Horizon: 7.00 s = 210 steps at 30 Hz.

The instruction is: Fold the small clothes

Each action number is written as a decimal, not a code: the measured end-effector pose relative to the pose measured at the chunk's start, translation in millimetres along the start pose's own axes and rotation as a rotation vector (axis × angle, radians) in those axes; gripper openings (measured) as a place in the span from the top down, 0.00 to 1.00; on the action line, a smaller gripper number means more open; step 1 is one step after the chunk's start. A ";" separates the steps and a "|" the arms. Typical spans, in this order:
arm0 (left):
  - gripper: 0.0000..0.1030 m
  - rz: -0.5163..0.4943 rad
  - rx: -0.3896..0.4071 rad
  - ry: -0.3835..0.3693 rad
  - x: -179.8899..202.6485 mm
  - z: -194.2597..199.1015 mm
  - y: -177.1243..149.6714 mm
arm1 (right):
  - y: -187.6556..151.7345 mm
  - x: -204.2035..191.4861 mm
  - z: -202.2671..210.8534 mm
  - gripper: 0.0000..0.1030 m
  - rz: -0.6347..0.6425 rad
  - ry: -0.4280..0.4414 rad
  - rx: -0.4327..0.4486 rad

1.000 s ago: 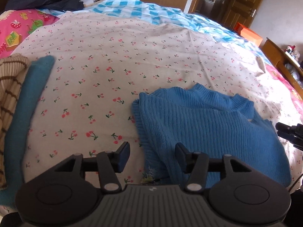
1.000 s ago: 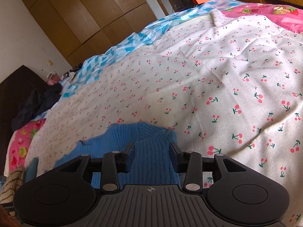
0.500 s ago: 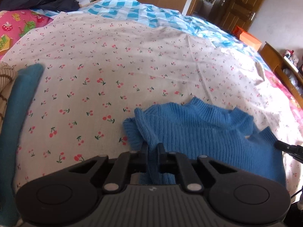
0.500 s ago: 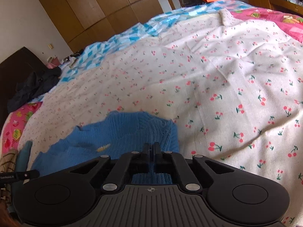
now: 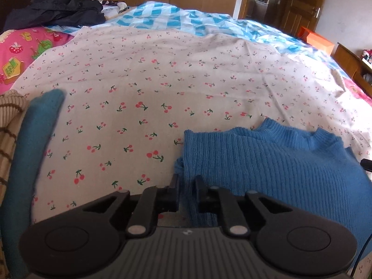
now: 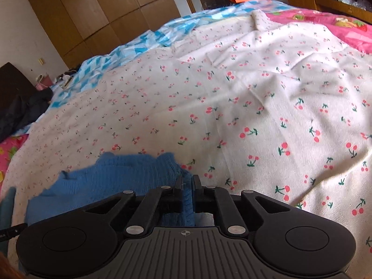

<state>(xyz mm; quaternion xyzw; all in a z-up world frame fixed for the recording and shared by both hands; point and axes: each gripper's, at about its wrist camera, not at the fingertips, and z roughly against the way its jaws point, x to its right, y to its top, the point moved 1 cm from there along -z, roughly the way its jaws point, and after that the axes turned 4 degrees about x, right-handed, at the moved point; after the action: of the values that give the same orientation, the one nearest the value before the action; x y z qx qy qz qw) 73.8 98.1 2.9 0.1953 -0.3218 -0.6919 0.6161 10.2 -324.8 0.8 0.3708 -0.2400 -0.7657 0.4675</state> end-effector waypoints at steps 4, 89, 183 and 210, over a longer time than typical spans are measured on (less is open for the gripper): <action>0.54 0.019 0.035 -0.017 -12.1 37.6 2.2 | -1.6 -0.1 32.8 0.78 -0.038 0.063 -0.010; 0.66 -0.171 0.051 -0.114 67.7 -49.0 30.7 | 36.1 -50.2 -79.8 0.61 0.459 0.186 -0.315; 0.22 0.154 -0.023 -0.046 7.8 86.1 -92.2 | -51.2 -294.3 -51.2 0.91 0.564 0.289 -0.396; 0.82 -0.294 -0.052 -0.423 229.2 41.5 -55.0 | 48.7 -39.9 -0.5 0.90 0.148 0.234 -0.262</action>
<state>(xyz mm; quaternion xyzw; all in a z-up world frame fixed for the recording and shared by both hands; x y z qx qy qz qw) -31.6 -115.8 23.8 0.0749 -0.3936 -0.8076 0.4327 48.3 -310.9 49.0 0.3747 -0.1087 -0.7056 0.5916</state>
